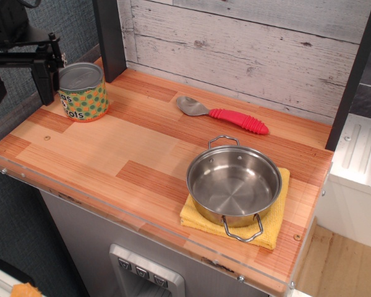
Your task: Slide the checkered can forward so that it's next to the silver pan.
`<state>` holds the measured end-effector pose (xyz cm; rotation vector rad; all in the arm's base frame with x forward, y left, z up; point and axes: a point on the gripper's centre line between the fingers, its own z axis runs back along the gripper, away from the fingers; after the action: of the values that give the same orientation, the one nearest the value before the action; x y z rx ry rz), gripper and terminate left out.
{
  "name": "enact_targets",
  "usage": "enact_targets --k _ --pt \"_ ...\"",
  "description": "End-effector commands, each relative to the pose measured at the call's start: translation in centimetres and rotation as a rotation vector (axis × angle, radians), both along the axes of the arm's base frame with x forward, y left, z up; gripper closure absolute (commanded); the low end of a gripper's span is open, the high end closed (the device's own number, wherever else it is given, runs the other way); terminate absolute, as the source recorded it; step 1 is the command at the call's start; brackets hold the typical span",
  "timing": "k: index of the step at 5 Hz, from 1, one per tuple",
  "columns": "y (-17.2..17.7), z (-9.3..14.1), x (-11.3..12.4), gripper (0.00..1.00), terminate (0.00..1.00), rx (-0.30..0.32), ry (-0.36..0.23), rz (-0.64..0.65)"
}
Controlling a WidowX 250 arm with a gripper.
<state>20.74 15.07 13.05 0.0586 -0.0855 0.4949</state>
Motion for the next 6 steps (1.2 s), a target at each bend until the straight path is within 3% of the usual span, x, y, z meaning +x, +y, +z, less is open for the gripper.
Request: enact_targets --k 1,2,3,5,6 --pt "0.0 0.0 0.0 0.0 0.0 0.0 0.0 0.0" --pt "-0.3 0.7 2.0 0.0 0.0 0.069 -0.039 0.06" --pt "0.4 0.7 4.6 0.0 0.0 0.095 -0.084 0.127" --pt "5.5 0.7 8.3 0.0 0.0 0.169 -0.131 0.372" --pt "7.1 0.6 9.5 0.0 0.0 0.198 -0.219 0.466"
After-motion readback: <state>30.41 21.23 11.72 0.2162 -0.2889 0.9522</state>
